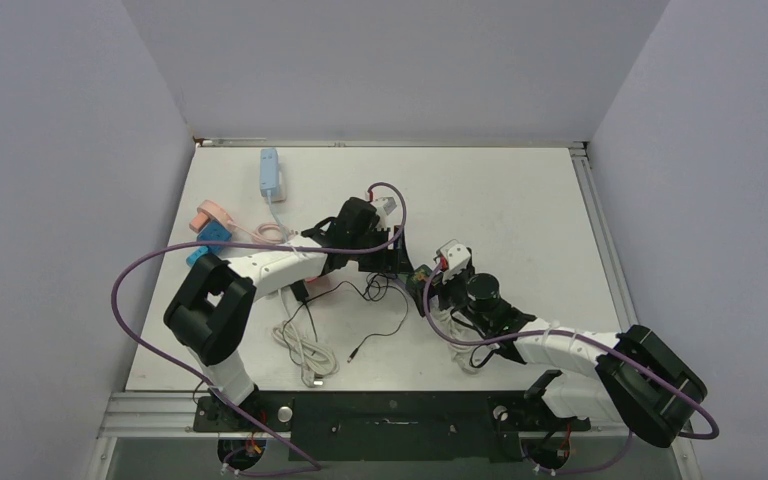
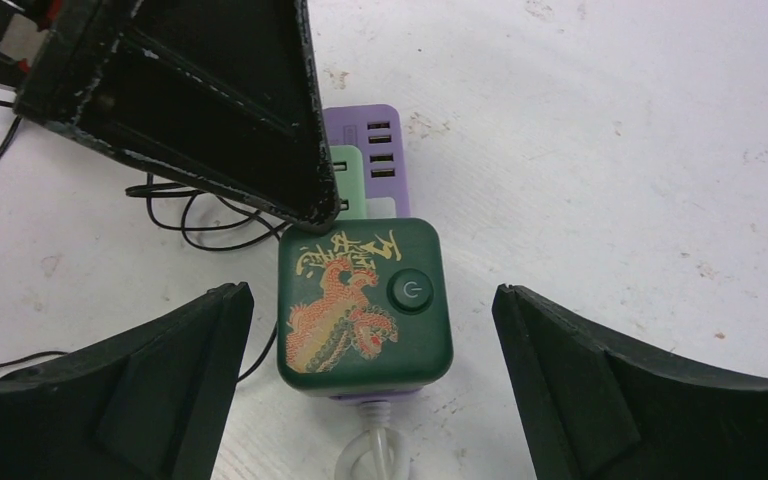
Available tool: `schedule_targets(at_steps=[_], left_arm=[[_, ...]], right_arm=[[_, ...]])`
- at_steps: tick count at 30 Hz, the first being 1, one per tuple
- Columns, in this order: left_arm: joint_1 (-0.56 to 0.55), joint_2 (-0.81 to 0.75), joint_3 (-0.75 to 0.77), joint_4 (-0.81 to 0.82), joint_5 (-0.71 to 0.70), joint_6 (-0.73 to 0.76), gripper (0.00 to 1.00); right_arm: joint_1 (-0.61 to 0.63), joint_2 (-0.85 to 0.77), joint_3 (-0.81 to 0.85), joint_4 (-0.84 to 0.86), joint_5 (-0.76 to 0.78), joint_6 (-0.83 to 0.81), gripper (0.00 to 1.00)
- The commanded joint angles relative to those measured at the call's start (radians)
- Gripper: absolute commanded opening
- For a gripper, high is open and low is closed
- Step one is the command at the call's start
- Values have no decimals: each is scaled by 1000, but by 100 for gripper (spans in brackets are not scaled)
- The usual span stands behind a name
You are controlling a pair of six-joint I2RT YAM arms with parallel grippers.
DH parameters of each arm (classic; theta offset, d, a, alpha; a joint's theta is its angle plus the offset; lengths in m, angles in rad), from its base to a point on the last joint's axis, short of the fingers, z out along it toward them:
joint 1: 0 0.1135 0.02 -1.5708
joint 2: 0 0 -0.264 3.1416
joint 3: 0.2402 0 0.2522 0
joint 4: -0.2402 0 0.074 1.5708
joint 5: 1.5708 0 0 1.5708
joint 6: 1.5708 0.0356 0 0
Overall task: Pull the plug off the socket
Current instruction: Move the socket to the center of the board, then remove the plug from the socket.
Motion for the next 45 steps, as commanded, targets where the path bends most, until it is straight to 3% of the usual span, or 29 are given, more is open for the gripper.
schedule_targets(at_steps=[1,13,24,45], left_arm=[[5,23,45,26,17,-7,63],[47,20,35,37,3,-22,59],[46,62,36,46,48,-47,46],[42,97,43,39,52,-55,34]], right_arm=[[4,20,53,-1,49,-8,98],[4,45,66,3,26,3,94],[1,62,77,-9,40,8,87],[-43,96,98,-29,-10,39,75]])
